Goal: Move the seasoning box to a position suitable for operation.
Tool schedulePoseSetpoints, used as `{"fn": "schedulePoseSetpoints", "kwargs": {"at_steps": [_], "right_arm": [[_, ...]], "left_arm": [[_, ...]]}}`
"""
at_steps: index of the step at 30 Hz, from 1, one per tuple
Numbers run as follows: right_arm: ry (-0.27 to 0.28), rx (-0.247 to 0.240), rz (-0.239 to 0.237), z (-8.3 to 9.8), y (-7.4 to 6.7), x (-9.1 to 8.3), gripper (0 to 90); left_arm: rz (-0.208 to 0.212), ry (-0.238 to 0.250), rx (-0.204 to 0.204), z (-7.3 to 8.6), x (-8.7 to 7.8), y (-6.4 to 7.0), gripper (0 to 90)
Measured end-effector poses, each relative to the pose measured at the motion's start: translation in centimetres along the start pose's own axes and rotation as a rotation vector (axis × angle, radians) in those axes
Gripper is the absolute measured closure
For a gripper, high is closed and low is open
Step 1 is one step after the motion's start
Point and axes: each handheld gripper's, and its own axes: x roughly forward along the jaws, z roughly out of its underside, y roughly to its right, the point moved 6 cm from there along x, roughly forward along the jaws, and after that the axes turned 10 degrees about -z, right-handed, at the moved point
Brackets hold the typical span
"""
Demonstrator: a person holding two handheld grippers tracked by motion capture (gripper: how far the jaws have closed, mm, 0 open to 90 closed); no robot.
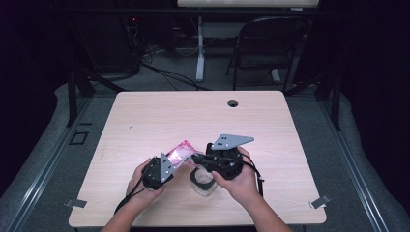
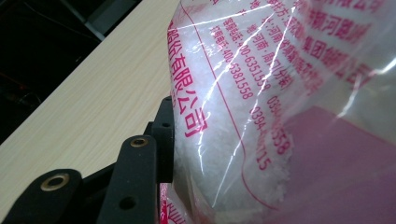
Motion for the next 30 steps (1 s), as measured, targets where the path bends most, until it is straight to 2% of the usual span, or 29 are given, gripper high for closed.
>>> {"fn": "schedulePoseSetpoints", "kwargs": {"at_steps": [4, 11, 15, 16, 17, 18, 19, 20, 24, 28, 29, 30], "right_arm": [[-0.008, 0.001, 0.013, 0.4, -0.2, 0.1, 90.0], [0.005, 0.011, 0.034, 1.1, -0.3, -0.8, 90.0], [0.013, 0.016, 0.047, 1.4, -0.3, -1.3, 90.0], [0.013, 0.016, 0.047, 1.4, -0.3, -1.3, 90.0], [0.017, 0.018, 0.048, 1.5, -0.2, -1.4, 90.0], [0.017, 0.018, 0.048, 1.5, -0.2, -1.4, 90.0], [0.019, 0.023, 0.050, 1.6, -0.1, -1.6, 90.0], [0.019, 0.023, 0.050, 1.6, -0.1, -1.6, 90.0], [0.019, 0.037, 0.055, 1.7, 0.1, -1.7, 90.0], [0.018, 0.050, 0.052, 1.8, 0.4, -1.6, 90.0], [0.014, 0.053, 0.054, 1.9, 0.5, -1.6, 90.0], [0.014, 0.053, 0.054, 1.9, 0.5, -1.6, 90.0]], "left_arm": [[0.011, 0.002, 0.010, 0.2, 0.1, 0.1, 60.8], [-0.023, 0.025, 0.054, -0.4, 0.0, 0.2, 60.8], [-0.051, 0.037, 0.106, -1.0, -0.1, 0.2, 60.8], [-0.051, 0.037, 0.106, -1.0, -0.1, 0.2, 60.8], [-0.063, 0.037, 0.129, -1.2, -0.2, 0.1, 60.9], [-0.063, 0.037, 0.129, -1.2, -0.2, 0.1, 60.9], [-0.079, 0.040, 0.148, -1.3, -0.2, 0.0, 60.9], [-0.079, 0.040, 0.148, -1.3, -0.2, 0.0, 60.9], [-0.106, 0.044, 0.198, -1.6, -0.3, -0.2, 61.0], [-0.112, 0.030, 0.232, -1.6, -0.5, -0.3, 61.2], [-0.132, 0.032, 0.253, -1.6, -0.6, -0.5, 61.2], [-0.132, 0.032, 0.253, -1.6, -0.6, -0.5, 61.2]]}}
